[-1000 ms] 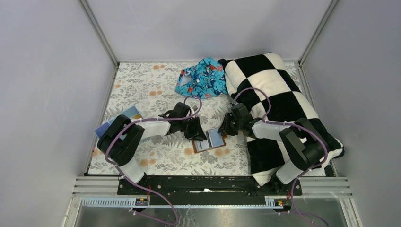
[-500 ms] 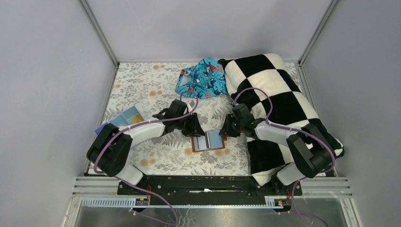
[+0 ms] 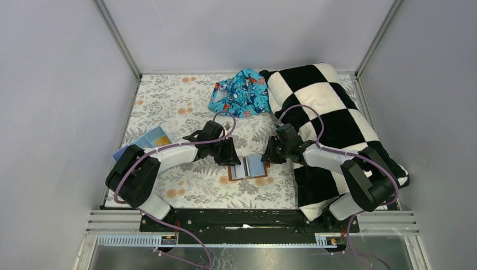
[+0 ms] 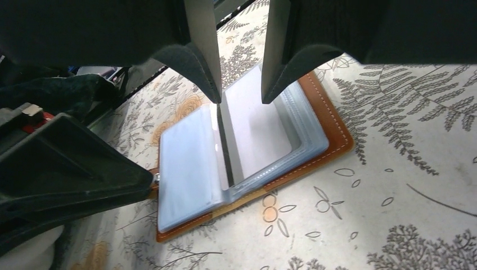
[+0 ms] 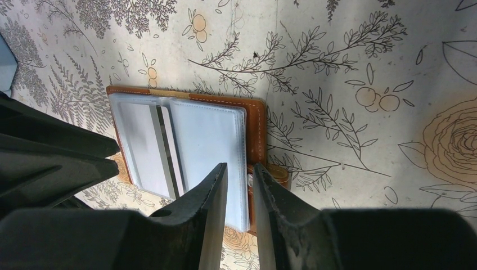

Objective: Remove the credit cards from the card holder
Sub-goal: Remove the credit card from the card holder.

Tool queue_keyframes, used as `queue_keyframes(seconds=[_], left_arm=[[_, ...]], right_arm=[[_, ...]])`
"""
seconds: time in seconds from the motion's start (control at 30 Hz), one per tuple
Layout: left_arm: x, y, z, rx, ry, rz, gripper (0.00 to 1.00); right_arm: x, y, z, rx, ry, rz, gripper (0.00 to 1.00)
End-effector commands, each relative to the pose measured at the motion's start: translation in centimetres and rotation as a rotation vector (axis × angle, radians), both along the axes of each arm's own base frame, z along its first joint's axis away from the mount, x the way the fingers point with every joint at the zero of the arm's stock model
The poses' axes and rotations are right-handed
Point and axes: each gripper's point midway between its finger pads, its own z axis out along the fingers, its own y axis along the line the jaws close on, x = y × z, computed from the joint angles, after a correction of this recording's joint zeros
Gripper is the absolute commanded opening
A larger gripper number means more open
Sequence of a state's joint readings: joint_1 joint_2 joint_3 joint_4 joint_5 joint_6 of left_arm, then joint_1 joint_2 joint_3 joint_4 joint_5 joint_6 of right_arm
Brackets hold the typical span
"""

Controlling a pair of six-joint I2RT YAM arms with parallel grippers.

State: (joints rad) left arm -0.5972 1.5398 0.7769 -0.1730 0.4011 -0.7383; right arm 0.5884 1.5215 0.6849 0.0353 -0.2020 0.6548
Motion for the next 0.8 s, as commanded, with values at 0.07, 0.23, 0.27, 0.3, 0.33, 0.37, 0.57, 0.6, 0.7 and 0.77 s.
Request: queue_keyframes(seconds=[0.07, 0.23, 0.27, 0.3, 0.33, 0.37, 0.57, 0.6, 0.7, 0.77], left_arm=[[0.4, 0.2, -0.7, 0.032, -0.002, 0.013, 0.36], [0.3, 0.0, -1.1, 0.023, 0.01, 0.004, 0.36], [0.4, -0.2, -1.1, 0.018, 0.011, 0.003, 0.36], [0.4, -0.2, -1.1, 0.015, 0.011, 0.001, 0.36], [0.4, -0.3, -1.1, 0.014, 0.01, 0.0, 0.36], [0.4, -0.4, -1.0, 0.014, 0.01, -0.001, 0.36], [0.3, -0.7, -1.5, 0.025, 0.016, -0.01, 0.36], [0.3, -0.8, -1.5, 0.026, 0.016, -0.014, 0.36], [0.1, -1.1, -1.6, 0.031, 0.018, -0.025, 0.36], [0.2, -1.2, -1.6, 0.049, 0.008, -0.029, 0.36]], right_arm=[[0.6, 0.8, 0.7, 0.013, -0.023, 0.017, 0.31], [0.7, 0.9, 0.7, 0.016, -0.022, 0.015, 0.31], [0.6, 0.9, 0.7, 0.015, -0.021, 0.016, 0.31], [0.6, 0.9, 0.7, 0.015, -0.021, 0.017, 0.31], [0.6, 0.9, 0.6, 0.015, -0.019, 0.017, 0.31], [0.6, 0.8, 0.6, 0.014, -0.017, 0.017, 0.31], [0.5, 0.8, 0.5, 0.014, -0.017, 0.015, 0.31], [0.5, 0.8, 0.5, 0.013, -0.017, 0.015, 0.31], [0.5, 0.8, 0.5, 0.014, -0.017, 0.015, 0.31], [0.6, 0.8, 0.6, 0.014, -0.019, 0.014, 0.31]])
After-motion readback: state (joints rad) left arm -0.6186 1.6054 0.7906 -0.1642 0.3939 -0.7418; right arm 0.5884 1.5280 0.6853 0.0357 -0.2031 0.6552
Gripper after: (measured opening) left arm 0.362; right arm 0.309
